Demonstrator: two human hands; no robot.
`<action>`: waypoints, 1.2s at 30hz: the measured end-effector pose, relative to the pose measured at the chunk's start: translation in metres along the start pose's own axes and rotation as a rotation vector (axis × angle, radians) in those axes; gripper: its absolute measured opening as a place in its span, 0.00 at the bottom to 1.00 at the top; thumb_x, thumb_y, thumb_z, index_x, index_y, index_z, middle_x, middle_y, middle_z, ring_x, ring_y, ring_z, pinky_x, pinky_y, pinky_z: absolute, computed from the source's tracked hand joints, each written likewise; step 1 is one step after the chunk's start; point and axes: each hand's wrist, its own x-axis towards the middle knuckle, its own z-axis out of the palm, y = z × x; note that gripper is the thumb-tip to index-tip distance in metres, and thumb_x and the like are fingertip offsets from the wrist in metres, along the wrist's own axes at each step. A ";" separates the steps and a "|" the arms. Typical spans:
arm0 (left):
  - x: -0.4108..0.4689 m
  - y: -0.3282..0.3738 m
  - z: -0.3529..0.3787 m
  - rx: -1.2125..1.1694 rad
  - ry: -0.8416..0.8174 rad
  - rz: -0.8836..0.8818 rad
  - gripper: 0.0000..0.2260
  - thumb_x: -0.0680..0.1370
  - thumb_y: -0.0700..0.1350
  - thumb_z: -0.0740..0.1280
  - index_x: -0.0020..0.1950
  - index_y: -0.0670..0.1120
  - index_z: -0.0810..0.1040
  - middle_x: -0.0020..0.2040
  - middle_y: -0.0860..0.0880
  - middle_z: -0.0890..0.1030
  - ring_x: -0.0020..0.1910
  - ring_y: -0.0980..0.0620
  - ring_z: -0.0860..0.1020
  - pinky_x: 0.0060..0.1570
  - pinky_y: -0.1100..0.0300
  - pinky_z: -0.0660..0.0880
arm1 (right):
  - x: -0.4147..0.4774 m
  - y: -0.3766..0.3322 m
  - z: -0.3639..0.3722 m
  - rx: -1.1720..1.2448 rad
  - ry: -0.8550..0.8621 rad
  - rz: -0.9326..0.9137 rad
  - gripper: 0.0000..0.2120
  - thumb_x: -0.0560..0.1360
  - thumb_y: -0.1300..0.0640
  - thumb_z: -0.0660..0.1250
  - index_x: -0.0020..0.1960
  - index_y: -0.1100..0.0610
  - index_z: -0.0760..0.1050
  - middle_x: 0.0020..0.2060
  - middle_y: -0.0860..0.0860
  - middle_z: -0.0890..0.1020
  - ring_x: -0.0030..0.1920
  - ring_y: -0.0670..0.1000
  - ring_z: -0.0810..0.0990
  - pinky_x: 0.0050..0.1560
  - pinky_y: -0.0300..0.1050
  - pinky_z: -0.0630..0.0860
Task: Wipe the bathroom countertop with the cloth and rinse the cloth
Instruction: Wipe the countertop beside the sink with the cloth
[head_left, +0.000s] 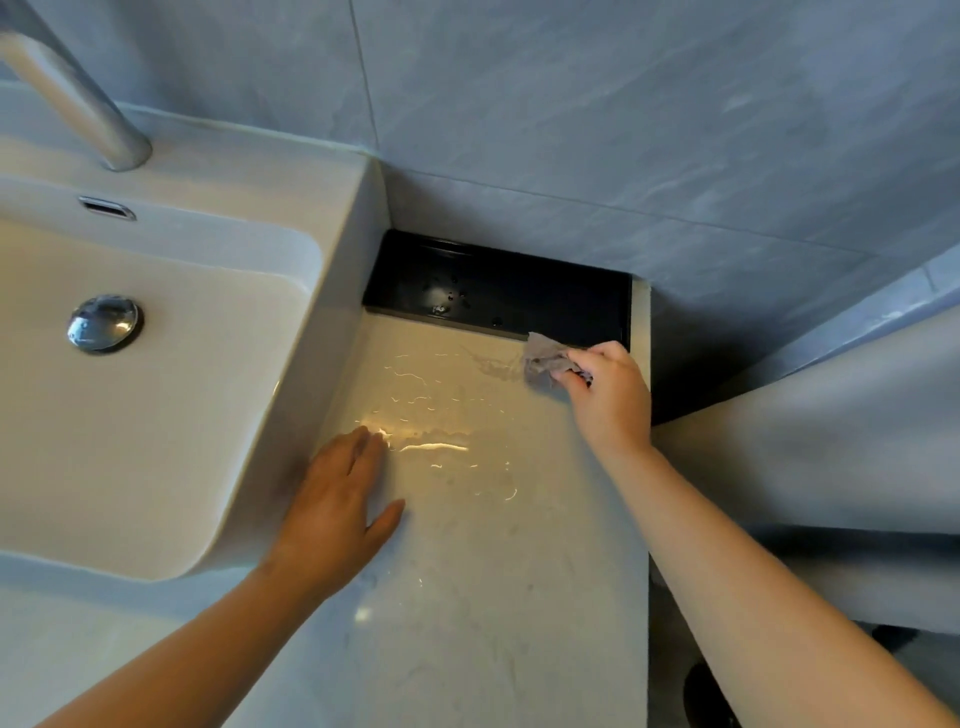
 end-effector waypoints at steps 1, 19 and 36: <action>-0.002 -0.001 0.001 0.008 -0.003 -0.035 0.38 0.71 0.66 0.53 0.73 0.41 0.65 0.72 0.41 0.67 0.69 0.41 0.66 0.67 0.51 0.63 | 0.004 0.001 0.009 -0.039 -0.005 -0.005 0.14 0.76 0.52 0.69 0.59 0.55 0.80 0.47 0.50 0.76 0.45 0.49 0.75 0.38 0.41 0.74; -0.014 -0.010 0.017 0.107 -0.092 -0.100 0.47 0.67 0.76 0.33 0.78 0.48 0.42 0.78 0.51 0.40 0.77 0.51 0.40 0.72 0.55 0.40 | -0.102 -0.021 0.029 0.047 -0.125 -0.138 0.15 0.71 0.58 0.73 0.58 0.56 0.80 0.48 0.48 0.75 0.45 0.47 0.75 0.38 0.39 0.75; -0.014 -0.009 0.013 0.091 -0.089 -0.093 0.46 0.66 0.75 0.33 0.77 0.50 0.38 0.77 0.52 0.36 0.76 0.52 0.36 0.69 0.58 0.34 | 0.010 -0.045 0.056 -0.074 0.003 -0.071 0.14 0.75 0.57 0.69 0.60 0.56 0.79 0.49 0.51 0.76 0.47 0.50 0.75 0.41 0.38 0.68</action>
